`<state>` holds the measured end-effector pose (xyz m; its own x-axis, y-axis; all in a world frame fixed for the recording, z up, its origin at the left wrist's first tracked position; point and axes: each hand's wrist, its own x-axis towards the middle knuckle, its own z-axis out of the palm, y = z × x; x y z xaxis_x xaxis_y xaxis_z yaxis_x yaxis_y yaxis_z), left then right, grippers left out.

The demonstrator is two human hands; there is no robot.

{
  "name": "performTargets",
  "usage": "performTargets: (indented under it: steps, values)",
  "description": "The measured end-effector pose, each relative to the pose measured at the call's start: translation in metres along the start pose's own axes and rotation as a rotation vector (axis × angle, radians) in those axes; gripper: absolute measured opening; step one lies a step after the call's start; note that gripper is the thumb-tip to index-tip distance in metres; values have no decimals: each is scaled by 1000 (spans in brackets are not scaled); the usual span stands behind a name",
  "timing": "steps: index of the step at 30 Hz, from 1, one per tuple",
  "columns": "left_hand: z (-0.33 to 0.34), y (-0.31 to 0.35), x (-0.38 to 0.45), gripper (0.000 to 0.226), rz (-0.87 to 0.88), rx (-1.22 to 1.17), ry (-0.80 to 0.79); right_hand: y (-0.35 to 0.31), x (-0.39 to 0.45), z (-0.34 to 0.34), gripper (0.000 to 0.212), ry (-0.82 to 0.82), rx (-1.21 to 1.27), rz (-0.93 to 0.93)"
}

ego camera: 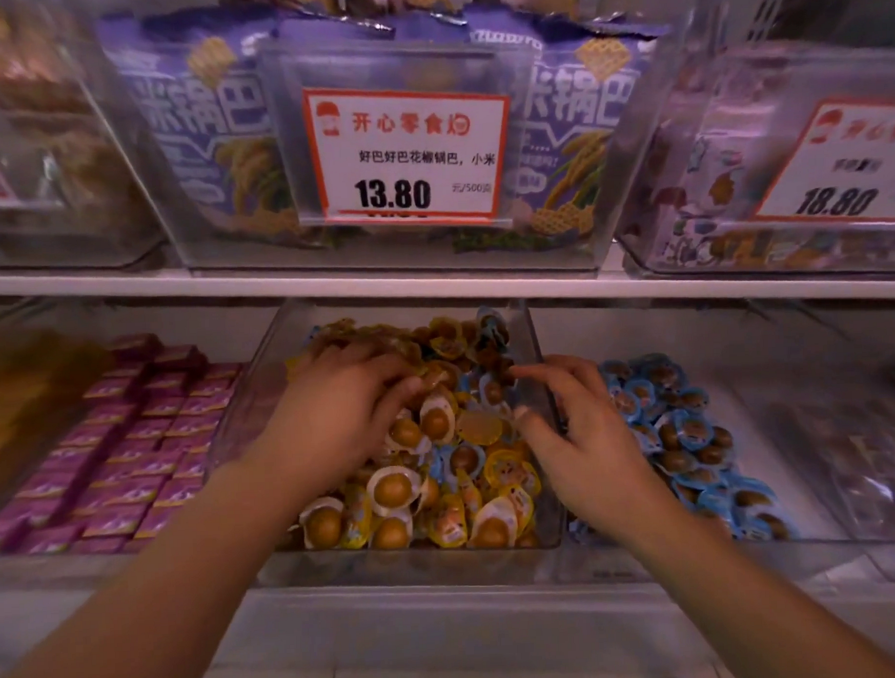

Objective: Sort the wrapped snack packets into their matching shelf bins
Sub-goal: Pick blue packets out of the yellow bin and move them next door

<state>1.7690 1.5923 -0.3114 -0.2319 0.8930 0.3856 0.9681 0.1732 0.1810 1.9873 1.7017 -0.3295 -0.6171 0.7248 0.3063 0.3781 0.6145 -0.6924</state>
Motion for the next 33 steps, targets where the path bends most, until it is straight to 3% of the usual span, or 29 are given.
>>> performTargets:
  steps: [2,5,7,10,17,19,23,26,30,33]
  values:
    - [-6,12,-4,32,78,-164,31,1,0,1,33,13,-9,-11]
    - [1,28,-12,25,183,-283,-314,2,0,3,33,30,-13,-19]
    - [11,30,-14,33,205,-130,-474,2,0,3,33,31,-15,-24]
    - [14,18,-8,58,183,94,-465,2,0,2,33,30,-10,-21]
    - [13,14,1,84,55,209,-599,3,-1,1,36,16,2,-13]
    - [18,23,0,83,45,247,-589,2,-2,1,36,13,3,-13]
    - [28,37,-7,64,103,199,-421,1,-3,1,36,21,2,-17]
    - [30,39,-10,48,80,-76,-360,1,-2,2,36,26,3,-12]
    - [31,32,-6,32,-127,-510,-301,0,-1,2,35,26,-2,-9]
    - [30,29,-1,29,-192,-651,-250,0,-2,2,34,24,8,-13]
